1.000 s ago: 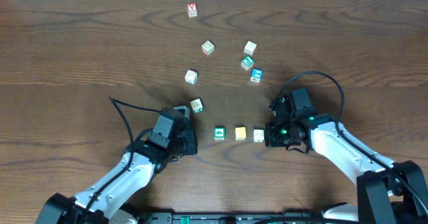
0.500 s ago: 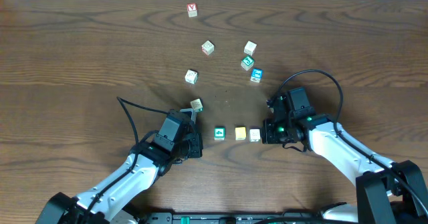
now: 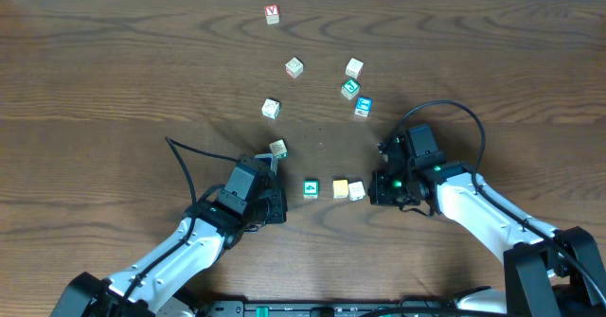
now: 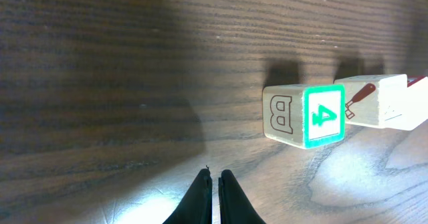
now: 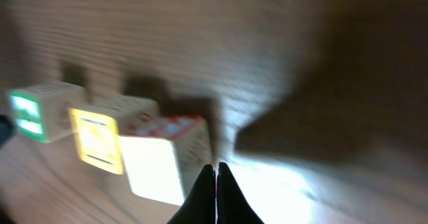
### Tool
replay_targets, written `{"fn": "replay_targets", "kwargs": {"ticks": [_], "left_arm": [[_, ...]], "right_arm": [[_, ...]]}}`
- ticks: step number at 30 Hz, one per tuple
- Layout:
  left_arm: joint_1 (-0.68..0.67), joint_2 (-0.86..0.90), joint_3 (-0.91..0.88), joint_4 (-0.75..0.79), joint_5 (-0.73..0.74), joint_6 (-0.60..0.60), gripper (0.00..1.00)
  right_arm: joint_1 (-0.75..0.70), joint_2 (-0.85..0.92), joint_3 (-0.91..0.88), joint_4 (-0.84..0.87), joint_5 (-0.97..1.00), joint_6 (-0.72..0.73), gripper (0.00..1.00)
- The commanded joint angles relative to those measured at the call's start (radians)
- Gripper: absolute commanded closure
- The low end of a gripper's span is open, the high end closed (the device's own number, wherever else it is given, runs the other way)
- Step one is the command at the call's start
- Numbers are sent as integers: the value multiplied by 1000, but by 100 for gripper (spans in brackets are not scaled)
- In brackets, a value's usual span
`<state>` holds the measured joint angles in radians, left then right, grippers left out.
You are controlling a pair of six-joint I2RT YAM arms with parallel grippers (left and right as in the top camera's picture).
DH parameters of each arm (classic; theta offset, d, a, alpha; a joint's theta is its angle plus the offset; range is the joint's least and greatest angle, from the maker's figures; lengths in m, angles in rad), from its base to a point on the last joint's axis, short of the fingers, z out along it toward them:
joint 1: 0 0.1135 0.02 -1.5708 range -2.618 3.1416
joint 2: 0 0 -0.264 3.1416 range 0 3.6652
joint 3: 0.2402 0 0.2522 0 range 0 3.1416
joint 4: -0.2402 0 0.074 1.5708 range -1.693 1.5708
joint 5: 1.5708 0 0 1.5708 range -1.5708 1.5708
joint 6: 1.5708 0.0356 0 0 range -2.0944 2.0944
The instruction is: Lift 3 blocks
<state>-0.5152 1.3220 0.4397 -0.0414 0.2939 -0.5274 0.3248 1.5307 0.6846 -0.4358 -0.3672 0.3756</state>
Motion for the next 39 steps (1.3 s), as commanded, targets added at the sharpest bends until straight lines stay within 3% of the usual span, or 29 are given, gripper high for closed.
{"fn": "replay_targets", "kwargs": {"ticks": [1, 19, 39], "left_arm": [[-3, 4, -6, -10, 10, -9, 93], [-3, 4, -6, -12, 9, -9, 93], [-3, 4, -6, -9, 9, -9, 93]], "right_arm": [[11, 3, -2, -67, 94, 59, 99], [26, 3, -4, -150, -50, -81, 99], [110, 3, -4, -15, -49, -97, 99]]}}
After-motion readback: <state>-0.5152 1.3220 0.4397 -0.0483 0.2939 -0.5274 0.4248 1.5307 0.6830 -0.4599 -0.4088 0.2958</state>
